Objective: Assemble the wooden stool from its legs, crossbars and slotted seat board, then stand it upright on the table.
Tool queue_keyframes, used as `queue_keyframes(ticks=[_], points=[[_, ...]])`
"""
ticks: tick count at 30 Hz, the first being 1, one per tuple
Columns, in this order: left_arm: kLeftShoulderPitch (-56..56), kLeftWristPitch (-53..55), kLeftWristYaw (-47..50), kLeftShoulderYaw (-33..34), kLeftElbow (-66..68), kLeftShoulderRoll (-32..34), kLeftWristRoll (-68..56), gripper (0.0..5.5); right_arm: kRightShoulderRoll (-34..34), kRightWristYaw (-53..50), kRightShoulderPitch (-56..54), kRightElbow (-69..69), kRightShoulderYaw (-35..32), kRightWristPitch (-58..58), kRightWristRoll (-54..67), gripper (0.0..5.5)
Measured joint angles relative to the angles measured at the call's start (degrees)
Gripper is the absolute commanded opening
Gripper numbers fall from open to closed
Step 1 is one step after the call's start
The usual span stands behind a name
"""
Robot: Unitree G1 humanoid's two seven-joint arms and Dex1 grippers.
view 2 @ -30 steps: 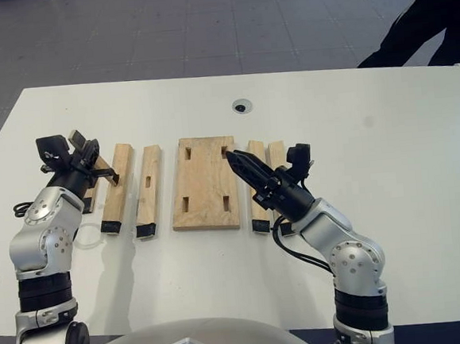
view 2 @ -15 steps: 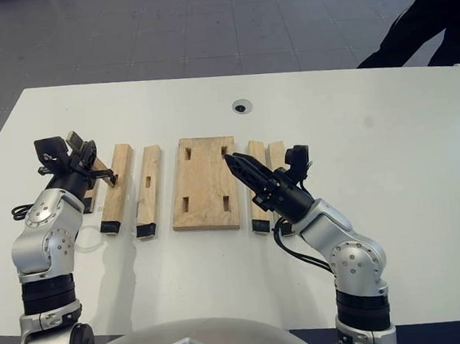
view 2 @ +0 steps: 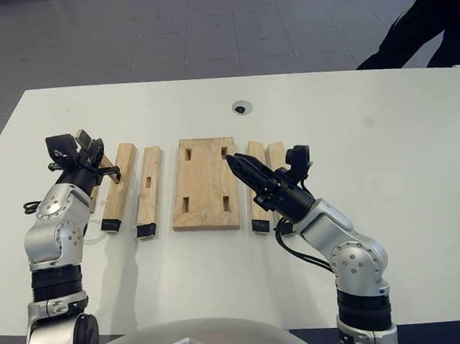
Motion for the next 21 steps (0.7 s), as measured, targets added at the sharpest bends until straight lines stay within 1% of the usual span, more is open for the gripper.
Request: queue_keyframes(ticks=[2, 6, 9, 12, 17, 21], points=[[1.92, -1.79, 0.07, -0.32, -0.83, 0.03, 1.53, 0.42, 0.00, -0.22, -0.03, 0.00, -0.02, 0.00, -0.04, 2.01], [10.10, -11.18, 0.11, -2.21, -4.10, -1.37, 4.99, 0.42, -0.04, -0.25, -0.04, 0.03, 0.02, 0.00, -0.08, 2.01], [11.77, -15.56, -0.13, -2.26, -3.54, -2.26, 6.03, 0.42, -0.04, -0.29, -0.03, 0.03, 0.10, 0.00, -0.15, 2.01], [12.32, -19.09, -1.66, -1.10, -1.75, -3.03, 4.56, 0.42, -0.08, -0.31, -0.04, 0.03, 0.16, 0.00, -0.21, 2.01], [11.40, -21.00, -3.97, 0.04, 0.26, -3.36, 2.42, 0.42, -0.10, -0.32, -0.03, 0.03, 0.45, 0.01, -0.56, 2.01], [10.06, -17.91, -4.79, -0.12, -0.79, -3.22, 1.40, 0.42, -0.10, -0.33, -0.03, 0.03, 0.59, 0.00, -1.17, 2.01]])
